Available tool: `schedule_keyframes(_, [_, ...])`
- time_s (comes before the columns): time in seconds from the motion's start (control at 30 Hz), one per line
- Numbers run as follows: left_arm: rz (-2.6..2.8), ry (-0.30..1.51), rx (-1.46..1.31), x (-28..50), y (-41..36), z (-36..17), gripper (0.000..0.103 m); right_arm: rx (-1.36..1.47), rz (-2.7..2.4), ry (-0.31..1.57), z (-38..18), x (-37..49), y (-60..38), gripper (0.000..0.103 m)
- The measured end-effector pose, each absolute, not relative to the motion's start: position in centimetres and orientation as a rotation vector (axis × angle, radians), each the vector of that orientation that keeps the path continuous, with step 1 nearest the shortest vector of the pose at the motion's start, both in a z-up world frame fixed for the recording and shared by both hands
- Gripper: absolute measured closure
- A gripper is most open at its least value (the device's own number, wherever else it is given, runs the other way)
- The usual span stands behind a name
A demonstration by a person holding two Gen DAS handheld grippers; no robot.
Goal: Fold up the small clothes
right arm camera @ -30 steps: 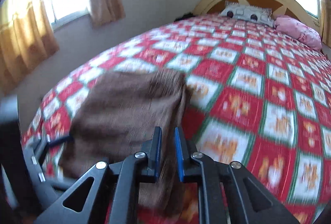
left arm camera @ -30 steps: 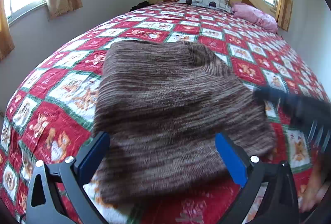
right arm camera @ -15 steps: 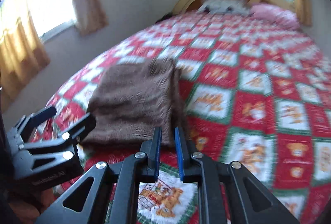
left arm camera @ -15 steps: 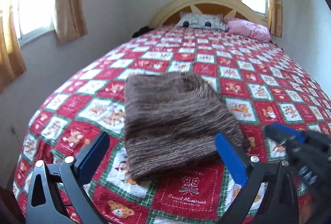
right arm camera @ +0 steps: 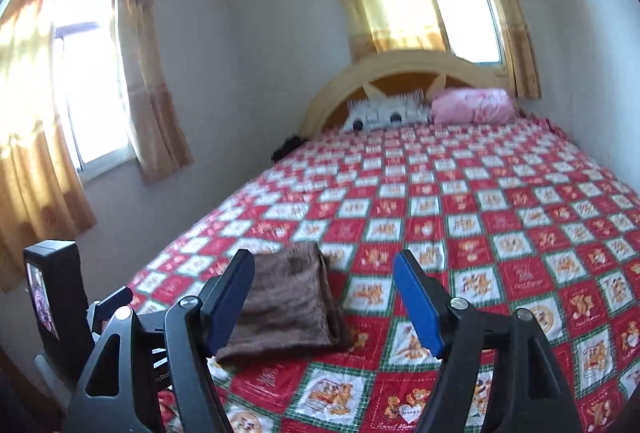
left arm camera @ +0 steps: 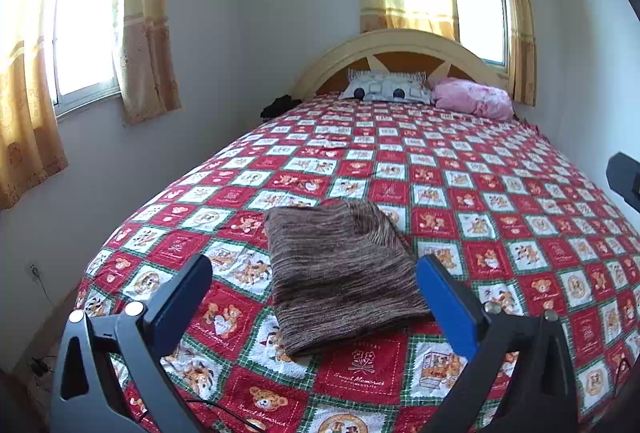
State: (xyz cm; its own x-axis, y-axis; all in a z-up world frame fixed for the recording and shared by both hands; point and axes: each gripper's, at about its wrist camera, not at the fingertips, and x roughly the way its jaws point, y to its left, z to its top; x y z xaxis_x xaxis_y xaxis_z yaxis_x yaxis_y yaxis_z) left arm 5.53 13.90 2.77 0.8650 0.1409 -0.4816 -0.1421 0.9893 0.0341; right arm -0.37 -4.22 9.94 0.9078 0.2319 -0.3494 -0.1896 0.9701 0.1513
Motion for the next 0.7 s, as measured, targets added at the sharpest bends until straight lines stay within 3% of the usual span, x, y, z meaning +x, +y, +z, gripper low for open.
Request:
schedule_keyframes(0.2, [0.169, 0.498, 0.05, 4.0, 13.5, 3.6, 0.0, 0.043, 0.117, 0.297, 9.7, -2.9, -3.4, 0.03])
schedule_keyframes(0.47, [0.185, 0.548, 0.081, 3.3, 12.9, 1.7, 0.0, 0.059, 0.095, 0.471, 4.8, -1.6, -2.5, 0.03])
schedule_keyframes(0.7, [0.15, 0.579, 0.061, 3.2, 11.6, 0.8, 0.0, 0.04, 0.069, 0.497, 3.7, -1.9, -2.4, 0.03])
